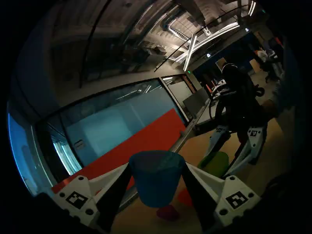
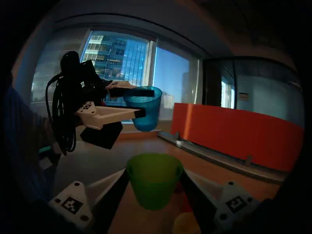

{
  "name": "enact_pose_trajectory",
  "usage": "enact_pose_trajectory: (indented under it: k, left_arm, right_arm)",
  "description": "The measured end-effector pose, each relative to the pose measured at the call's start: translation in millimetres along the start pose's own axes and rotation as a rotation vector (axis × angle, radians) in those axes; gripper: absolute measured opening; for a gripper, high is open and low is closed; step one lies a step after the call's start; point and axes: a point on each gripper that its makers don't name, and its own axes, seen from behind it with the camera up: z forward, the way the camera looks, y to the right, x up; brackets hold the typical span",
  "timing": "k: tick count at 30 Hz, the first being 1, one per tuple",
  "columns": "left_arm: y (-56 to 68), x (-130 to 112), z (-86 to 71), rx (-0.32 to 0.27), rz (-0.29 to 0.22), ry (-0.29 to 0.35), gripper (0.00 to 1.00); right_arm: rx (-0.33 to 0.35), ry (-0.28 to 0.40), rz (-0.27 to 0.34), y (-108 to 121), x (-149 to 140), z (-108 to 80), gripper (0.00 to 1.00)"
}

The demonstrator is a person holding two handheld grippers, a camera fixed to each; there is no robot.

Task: Pour water

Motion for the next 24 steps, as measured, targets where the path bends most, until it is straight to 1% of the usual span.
enact_pose_trajectory:
  k: [14, 18, 24]
  left_arm:
    - [6.8, 18, 6.6, -0.011, 0.157, 0.002, 0.87]
    - [9.0, 20, 8.6, -0.014, 0.206, -0.001, 0.87]
    - [9.1, 20, 13.5, -0.012, 0.275, -0.007, 0.87]
  right_arm:
    - [0.031, -0.003, 0.015, -13, -9, 9.6, 0.91]
    - [0.037, -0.008, 0.013, -16, -12, 12.1, 0.91]
    - [0.049, -0.01, 0.012, -21, -13, 15.1, 0.91]
